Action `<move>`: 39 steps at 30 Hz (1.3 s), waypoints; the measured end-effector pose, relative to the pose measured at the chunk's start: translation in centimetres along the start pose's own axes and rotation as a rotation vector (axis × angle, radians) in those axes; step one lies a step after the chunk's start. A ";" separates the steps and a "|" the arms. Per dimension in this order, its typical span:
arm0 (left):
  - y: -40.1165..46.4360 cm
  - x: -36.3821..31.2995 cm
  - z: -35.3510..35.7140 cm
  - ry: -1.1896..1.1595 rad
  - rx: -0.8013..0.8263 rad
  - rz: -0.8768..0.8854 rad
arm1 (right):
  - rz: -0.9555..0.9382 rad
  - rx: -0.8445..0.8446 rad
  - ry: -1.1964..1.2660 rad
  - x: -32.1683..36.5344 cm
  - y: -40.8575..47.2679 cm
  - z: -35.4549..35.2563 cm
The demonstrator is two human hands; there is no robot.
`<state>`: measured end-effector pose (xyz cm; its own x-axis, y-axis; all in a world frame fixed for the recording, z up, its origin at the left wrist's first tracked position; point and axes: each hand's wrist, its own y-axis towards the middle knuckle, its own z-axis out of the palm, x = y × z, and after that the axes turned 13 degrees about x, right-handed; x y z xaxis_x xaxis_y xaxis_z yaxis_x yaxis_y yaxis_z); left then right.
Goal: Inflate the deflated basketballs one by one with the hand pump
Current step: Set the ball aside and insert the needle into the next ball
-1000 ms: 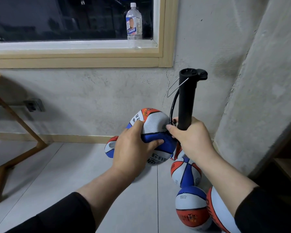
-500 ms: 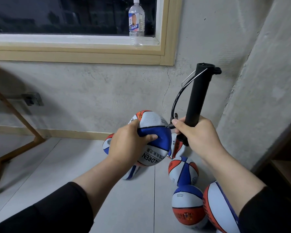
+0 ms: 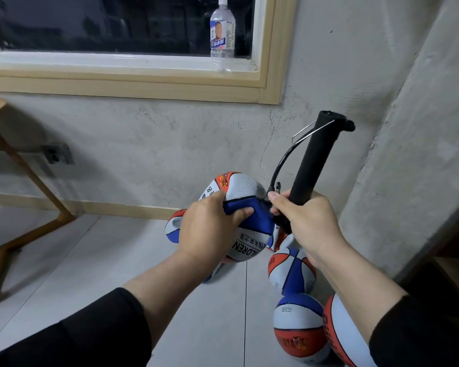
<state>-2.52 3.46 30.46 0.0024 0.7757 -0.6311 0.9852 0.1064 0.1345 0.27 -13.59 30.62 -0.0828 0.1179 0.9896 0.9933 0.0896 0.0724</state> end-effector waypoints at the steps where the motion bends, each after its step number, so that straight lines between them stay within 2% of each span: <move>1: -0.1 -0.2 0.0 0.007 -0.003 -0.002 | -0.005 -0.005 -0.005 0.1 0.0 0.1; 7: -0.4 -0.6 0.6 0.045 -0.018 0.069 | -0.017 -0.003 -0.146 0.0 -0.3 0.4; 12: 0.0 -0.2 1.2 0.041 0.001 0.076 | 0.000 0.002 -0.157 -0.2 -0.3 0.4; 19: 1.0 2.1 1.7 -0.122 0.104 0.005 | 0.043 0.079 -0.060 -0.8 0.5 -1.2; 26: 0.5 4.7 2.5 -0.081 0.163 -0.074 | 0.088 0.109 -0.022 -1.7 -0.7 -1.5; 33: -0.7 7.2 3.2 -0.092 0.288 -0.121 | 0.156 0.155 -0.144 -4.1 -3.0 -1.6; 39: -3.0 6.8 3.3 -0.103 0.389 -0.079 | 0.213 0.144 -0.075 -5.3 -4.1 -1.6</move>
<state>-4.88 6.38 23.30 -0.0782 0.7063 -0.7036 0.9743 -0.0955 -0.2042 -3.21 -16.18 25.26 0.1155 0.2213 0.9683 0.9680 0.1937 -0.1597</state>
